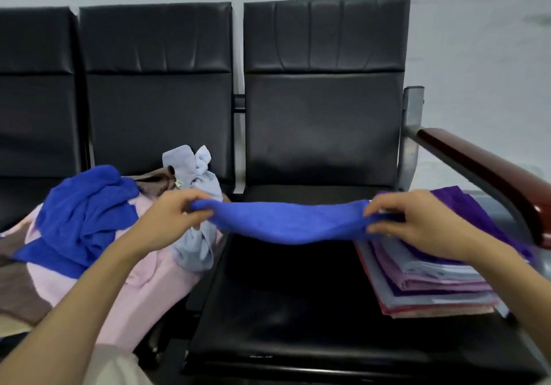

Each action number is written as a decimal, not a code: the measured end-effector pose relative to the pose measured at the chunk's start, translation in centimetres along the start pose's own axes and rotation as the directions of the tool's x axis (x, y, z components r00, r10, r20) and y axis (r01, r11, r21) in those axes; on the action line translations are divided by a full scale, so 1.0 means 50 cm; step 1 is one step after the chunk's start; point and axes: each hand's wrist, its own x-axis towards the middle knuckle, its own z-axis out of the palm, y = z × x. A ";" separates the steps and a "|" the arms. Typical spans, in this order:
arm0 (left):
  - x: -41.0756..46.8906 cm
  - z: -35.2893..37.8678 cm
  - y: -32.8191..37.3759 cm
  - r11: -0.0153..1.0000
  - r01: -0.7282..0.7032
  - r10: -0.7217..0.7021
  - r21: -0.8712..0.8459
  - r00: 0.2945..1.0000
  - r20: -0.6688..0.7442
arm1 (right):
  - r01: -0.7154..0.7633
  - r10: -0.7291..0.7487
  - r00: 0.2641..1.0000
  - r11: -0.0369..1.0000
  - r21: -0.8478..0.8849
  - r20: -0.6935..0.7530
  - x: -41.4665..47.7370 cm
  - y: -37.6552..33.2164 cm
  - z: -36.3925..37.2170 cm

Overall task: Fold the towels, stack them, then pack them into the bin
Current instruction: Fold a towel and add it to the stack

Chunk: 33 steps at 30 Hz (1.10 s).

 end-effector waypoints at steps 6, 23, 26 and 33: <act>-0.049 0.001 -0.044 0.947 0.275 -0.321 0.166 0.797 0.511 | 0.010 0.118 0.719 0.984 -0.179 0.685 -0.018 -0.036 0.074; -0.007 0.112 -0.131 0.875 0.462 -0.429 -0.143 0.878 0.211 | -0.186 0.258 0.887 0.959 -0.216 0.384 0.020 -0.029 0.239; 0.008 0.148 -0.142 0.895 0.413 -0.401 -0.168 0.911 0.098 | -0.195 0.333 0.825 0.926 -0.324 0.457 0.032 -0.012 0.250; 0.024 0.186 -0.174 0.901 0.430 -0.431 -0.060 0.902 -0.003 | -0.127 0.419 0.809 0.809 -0.575 0.412 0.025 0.008 0.269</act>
